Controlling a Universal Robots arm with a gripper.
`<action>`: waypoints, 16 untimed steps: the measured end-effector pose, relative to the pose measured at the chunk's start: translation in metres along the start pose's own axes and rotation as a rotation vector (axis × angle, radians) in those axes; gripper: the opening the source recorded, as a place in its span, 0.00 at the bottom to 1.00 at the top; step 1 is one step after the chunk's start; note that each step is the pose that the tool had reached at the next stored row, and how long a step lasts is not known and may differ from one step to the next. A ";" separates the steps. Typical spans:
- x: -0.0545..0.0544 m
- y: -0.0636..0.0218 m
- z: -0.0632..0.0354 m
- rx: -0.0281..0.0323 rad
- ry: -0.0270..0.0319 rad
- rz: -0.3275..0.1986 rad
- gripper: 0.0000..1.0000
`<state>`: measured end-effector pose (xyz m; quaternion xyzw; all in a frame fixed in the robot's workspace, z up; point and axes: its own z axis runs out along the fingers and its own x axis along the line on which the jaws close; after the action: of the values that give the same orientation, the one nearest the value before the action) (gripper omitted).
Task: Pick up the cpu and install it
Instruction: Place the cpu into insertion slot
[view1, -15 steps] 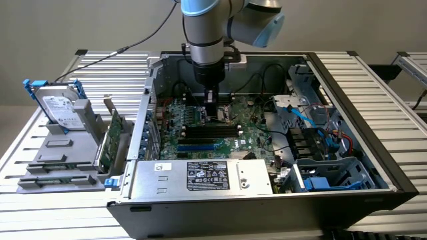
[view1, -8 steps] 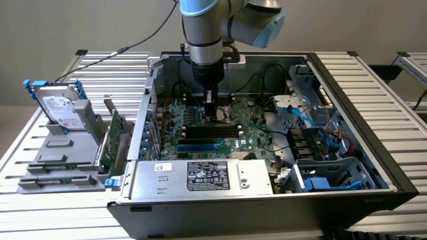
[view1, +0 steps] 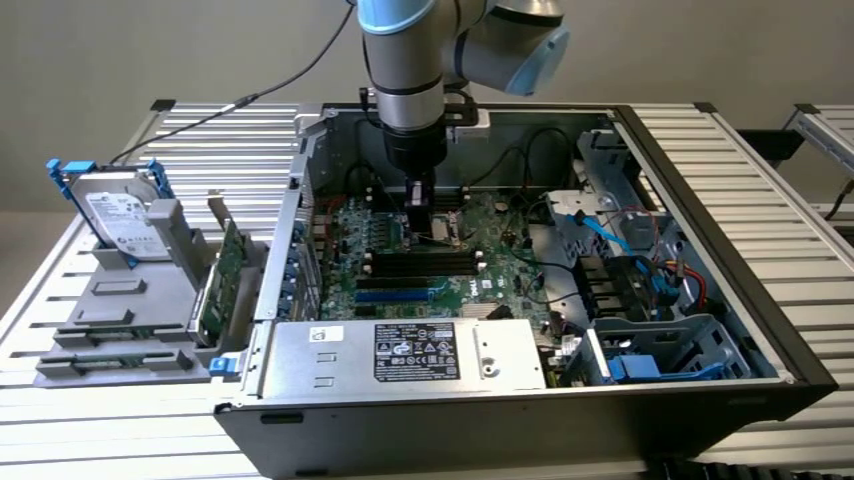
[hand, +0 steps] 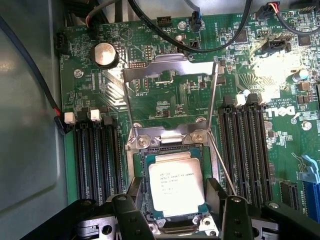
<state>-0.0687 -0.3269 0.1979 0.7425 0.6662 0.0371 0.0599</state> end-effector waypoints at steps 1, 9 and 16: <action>0.000 -0.0001 0.0000 0.0002 0.0016 0.000 0.62; 0.000 -0.0005 0.0000 0.0021 0.0185 0.003 0.62; 0.000 -0.0005 0.0000 0.0032 0.0289 0.004 0.62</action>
<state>-0.0692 -0.3269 0.1978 0.7433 0.6656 0.0468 0.0490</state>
